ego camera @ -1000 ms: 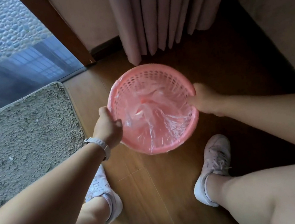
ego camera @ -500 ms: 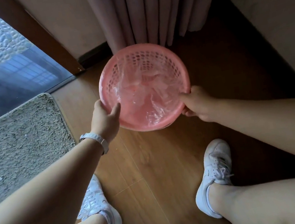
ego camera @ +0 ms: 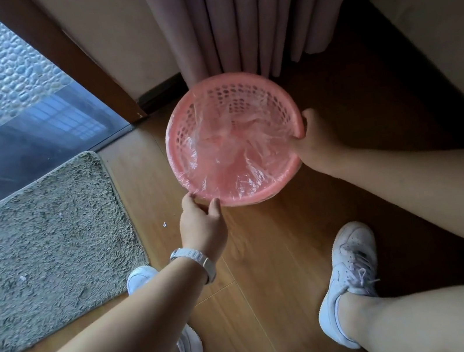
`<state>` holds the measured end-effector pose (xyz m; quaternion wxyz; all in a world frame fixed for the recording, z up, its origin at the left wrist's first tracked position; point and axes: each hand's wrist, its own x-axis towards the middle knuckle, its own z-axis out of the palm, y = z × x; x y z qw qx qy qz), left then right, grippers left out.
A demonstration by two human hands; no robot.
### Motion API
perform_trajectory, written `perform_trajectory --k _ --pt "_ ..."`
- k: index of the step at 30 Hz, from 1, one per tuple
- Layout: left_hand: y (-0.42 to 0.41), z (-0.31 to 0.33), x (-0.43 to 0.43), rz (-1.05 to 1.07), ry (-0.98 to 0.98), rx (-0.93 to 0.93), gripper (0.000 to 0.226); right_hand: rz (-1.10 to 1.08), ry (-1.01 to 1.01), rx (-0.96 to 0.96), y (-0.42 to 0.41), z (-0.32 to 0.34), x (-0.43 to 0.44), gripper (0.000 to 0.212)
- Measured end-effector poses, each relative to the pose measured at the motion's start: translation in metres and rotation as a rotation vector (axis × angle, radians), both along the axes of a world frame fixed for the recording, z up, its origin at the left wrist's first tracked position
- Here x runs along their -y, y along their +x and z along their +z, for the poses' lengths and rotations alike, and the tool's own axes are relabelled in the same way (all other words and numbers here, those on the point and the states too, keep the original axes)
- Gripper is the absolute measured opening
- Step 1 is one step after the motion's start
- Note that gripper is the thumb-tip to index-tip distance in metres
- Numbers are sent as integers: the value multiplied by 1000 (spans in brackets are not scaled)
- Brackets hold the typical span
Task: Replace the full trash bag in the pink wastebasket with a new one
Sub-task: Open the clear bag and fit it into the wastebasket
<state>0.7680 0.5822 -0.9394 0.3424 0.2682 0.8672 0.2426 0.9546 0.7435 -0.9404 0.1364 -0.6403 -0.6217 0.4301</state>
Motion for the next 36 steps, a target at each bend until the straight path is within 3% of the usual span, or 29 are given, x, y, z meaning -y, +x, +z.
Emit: perform_trajectory --k 3,12,19,22,26,28,32,34,36 --pt "-2 -7 -3 105 42 75 16 -4 -13 13 -3 -4 2 37" --pt "-20 -12 -19 179 114 211 18 -32 -32 -22 -8 -8 6 42" --pt "-18 5 -46 454 165 435 18 -11 -37 -22 -3 -5 6 36" --pt "-22 -2 -47 415 65 318 33 6 -46 -24 -3 -4 8 37" --pt "-27 -7 -45 358 81 376 12 33 -46 -14 -3 -4 11 40" --pt "-32 -5 -48 334 95 417 13 34 -55 -14 -3 -2 11 40" --pt "-45 9 -49 220 5 384 38 88 -64 -2 0 11 8 38" --pt "-50 22 -45 196 -38 267 59 149 -53 77 3 23 5 41" --pt "-52 42 -40 175 -18 127 60 197 -18 197 8 38 -1 46"
